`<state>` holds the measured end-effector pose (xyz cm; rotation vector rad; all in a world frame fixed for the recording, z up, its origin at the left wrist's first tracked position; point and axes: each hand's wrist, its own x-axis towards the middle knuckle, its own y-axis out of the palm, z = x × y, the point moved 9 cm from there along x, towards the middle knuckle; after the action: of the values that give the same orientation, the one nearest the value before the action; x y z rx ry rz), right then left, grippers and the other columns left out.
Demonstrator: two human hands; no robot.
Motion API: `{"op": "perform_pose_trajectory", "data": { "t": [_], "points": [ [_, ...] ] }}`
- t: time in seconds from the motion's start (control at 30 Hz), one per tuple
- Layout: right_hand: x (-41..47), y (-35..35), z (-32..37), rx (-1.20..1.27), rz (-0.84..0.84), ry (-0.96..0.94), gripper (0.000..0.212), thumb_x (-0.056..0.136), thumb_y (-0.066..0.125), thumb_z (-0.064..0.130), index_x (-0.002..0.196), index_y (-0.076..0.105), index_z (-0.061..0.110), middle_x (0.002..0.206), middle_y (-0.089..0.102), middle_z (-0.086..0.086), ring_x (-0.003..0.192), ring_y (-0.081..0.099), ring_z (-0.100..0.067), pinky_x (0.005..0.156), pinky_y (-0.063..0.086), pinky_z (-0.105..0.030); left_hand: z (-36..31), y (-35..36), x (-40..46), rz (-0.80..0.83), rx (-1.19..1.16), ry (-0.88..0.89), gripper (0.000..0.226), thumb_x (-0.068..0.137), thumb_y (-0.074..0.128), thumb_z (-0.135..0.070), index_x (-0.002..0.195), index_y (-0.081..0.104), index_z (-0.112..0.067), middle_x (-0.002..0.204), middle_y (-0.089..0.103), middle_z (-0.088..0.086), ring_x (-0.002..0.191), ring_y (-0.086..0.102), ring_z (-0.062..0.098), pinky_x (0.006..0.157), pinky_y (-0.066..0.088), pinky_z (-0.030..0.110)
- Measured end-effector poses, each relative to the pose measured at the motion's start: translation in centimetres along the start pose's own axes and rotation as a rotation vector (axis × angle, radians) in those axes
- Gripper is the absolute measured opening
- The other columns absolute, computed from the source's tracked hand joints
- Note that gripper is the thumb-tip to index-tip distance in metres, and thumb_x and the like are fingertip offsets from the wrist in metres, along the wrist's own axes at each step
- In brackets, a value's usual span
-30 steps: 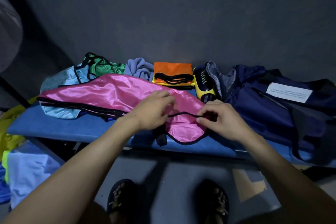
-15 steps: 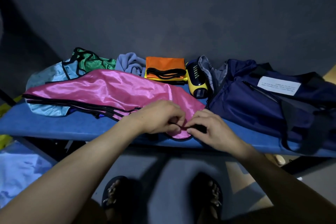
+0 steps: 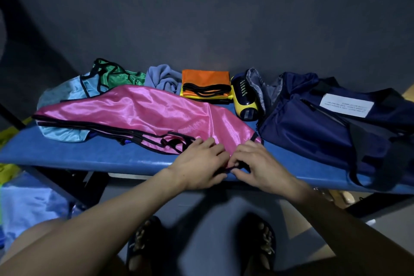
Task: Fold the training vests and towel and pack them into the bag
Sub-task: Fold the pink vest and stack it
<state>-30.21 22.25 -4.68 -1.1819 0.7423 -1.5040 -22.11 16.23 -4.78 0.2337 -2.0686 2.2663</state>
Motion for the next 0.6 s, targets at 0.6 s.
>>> {"op": "perform_pose_trajectory", "data": {
  "t": [0.6],
  "points": [
    [1.3, -5.3, -5.1, 0.359, -0.291, 0.427, 0.024, 0.086, 0.078, 0.014, 0.080, 0.055, 0.022, 0.092, 0.061, 0.010, 0.086, 0.059, -0.011, 0.078, 0.044, -0.024, 7.0, -9.6, 1.7, -0.420, -0.971, -0.244, 0.018, 0.088, 0.080, -0.017, 0.084, 0.064, -0.011, 0.076, 0.073, 0.000, 0.072, 0.072, 0.021, 0.069, 0.057, 0.034]
  ]
}}
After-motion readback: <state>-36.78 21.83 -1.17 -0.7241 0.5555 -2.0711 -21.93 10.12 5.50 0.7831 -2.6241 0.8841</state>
